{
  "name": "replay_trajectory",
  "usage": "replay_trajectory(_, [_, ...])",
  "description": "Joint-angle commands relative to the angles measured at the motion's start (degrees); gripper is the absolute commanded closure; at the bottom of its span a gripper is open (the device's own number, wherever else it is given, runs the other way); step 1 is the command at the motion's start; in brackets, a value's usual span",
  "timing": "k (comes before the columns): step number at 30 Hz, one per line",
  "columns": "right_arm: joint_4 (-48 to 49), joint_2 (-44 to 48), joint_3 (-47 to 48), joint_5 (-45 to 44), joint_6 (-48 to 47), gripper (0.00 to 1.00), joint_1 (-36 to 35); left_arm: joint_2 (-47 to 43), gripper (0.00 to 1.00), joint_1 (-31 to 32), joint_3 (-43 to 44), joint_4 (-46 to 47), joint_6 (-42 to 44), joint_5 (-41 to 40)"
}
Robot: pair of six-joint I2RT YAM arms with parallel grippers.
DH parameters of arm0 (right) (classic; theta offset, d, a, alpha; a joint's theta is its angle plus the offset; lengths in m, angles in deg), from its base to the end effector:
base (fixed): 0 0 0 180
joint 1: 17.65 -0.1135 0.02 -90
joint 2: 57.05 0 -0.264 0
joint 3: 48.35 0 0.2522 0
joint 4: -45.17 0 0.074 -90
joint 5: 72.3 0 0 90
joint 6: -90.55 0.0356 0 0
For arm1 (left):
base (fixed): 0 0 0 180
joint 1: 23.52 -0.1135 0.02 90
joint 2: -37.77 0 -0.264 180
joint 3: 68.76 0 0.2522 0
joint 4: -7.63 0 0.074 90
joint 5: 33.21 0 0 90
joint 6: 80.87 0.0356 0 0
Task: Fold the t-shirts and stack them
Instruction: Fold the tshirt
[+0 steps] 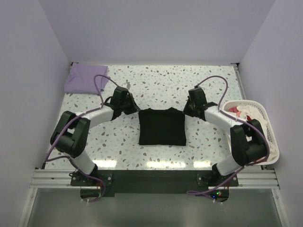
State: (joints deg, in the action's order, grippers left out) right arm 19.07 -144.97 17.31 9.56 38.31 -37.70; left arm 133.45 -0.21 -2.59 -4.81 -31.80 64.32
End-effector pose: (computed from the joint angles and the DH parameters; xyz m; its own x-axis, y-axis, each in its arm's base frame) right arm 0.2990 0.1037 0.2002 -0.7087 0.3866 -0.5901 0.2315 0.9176 0.3232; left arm 0.3167 -0.1416 0.1789 -0.7795 -0.3714 -0.5045 -0.0382 0.8320 -0.5534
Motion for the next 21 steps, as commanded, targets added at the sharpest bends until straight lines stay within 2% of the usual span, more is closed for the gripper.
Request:
replay_trajectory(1, [1.08, -3.21, 2.76, -1.88, -2.25, 1.0, 1.51, 1.53, 1.0, -2.21, 1.56, 1.93, 0.32, -1.38])
replay_trajectory(4, [0.74, -6.03, 5.04, -1.62, -2.69, 1.0, 2.04, 1.97, 0.99, -2.65, 3.05, 2.11, 0.76, -0.77])
replay_trajectory(5, [0.04, -6.73, 7.14, -1.53, -3.12, 1.0, 2.12, 1.79, 0.94, -2.83, 3.58, 1.76, 0.94, -0.85])
replay_trajectory(6, [-0.84, -7.61, 8.21, -1.44, -3.83, 0.95, 2.12, 1.44, 0.86, -2.92, 4.02, 1.06, 1.37, -0.94])
replay_trajectory(7, [-2.59, -7.7, 9.17, -1.44, -4.18, 0.88, 2.12, 0.31, 0.62, -3.44, 4.89, 0.35, 1.64, -1.29])
replay_trajectory(8, [-3.39, -7.44, 10.58, -1.61, -4.53, 0.67, 2.12, -0.4, 0.55, -3.71, 5.16, -0.26, 1.99, -1.55])
replay_trajectory(10, [-5.4, -5.52, 11.38, -1.96, -5.59, 0.53, 2.12, -2.24, 0.46, -3.89, 5.6, -1.23, 3.48, -2.34])
replay_trajectory(11, [-6.2, -4.73, 11.64, -2.57, -6.11, 0.45, 2.12, -4.34, 0.46, -3.89, 5.87, -3.5, 3.92, -2.95])
replay_trajectory(14, [-7.7, 0.02, 9.55, -0.23, -6.21, 0.45, 1.86, -8.66, 0.52, -2.75, 4.12, -4.4, 3.93, -0.86])
replay_trajectory(19, [-2.79, 8.36, 1.99, 7.26, -2.79, 0.49, -4.01, -10.17, 0.78, 6.81, 1.31, -3.87, 2.0, 0.9])
replay_trajectory(21, [-0.77, 9.17, -1.7, 10.06, -0.15, 0.52, -7.45, -9.55, 0.84, 8.23, -0.88, 1.02, -0.46, 2.83])
